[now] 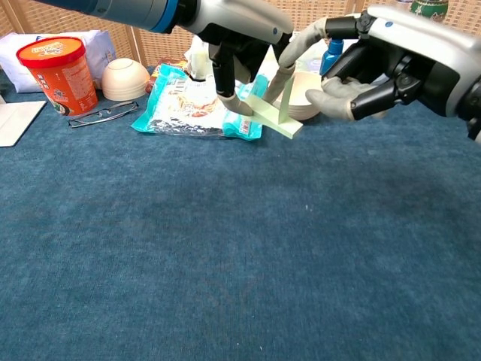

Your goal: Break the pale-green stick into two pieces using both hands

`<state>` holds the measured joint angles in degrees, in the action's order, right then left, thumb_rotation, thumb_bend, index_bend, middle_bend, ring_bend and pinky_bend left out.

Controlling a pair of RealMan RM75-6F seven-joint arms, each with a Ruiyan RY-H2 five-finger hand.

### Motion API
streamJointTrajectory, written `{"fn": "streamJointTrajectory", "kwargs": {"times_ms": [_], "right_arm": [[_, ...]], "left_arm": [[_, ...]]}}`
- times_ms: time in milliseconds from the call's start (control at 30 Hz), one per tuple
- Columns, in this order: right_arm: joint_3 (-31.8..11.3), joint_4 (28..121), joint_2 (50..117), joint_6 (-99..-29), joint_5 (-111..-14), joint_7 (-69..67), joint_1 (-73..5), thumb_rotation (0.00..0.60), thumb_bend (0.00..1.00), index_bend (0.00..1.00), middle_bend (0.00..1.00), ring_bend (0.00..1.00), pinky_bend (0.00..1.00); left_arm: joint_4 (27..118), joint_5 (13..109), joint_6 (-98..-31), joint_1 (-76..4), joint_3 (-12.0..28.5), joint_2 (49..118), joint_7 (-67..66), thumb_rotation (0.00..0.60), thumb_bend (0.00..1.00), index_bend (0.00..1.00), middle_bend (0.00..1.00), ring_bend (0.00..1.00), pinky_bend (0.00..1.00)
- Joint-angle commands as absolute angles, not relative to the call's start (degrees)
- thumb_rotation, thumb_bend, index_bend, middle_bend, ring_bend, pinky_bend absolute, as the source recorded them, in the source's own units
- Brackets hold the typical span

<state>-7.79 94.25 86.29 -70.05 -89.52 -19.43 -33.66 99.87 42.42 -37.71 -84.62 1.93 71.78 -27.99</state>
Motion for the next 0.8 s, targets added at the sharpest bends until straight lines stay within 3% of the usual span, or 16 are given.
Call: {"fn": "streamJointTrajectory", "kwargs": {"times_ms": [33, 800], "right_arm": [[-7.8, 94.2, 86.7, -69.8, -89.5, -19.2, -33.8, 0.600, 0.45, 0.33, 0.92, 1.00, 0.86], [-8.2, 93.6, 87.5, -68.8, -88.3, -18.5, -34.5, 0.600, 0.48, 0.46, 0.92, 1.00, 0.86]], "left_arm": [[99.9, 42.4, -37.7, -84.6, 2.0, 71.7, -27.9, 0.600, 0.39, 0.66, 1.00, 1.00, 1.00], [98.5, 41.9, -37.0, -85.7, 2.3, 73.1, -27.5, 0.600, 0.39, 0.66, 1.00, 1.00, 1.00]]}}
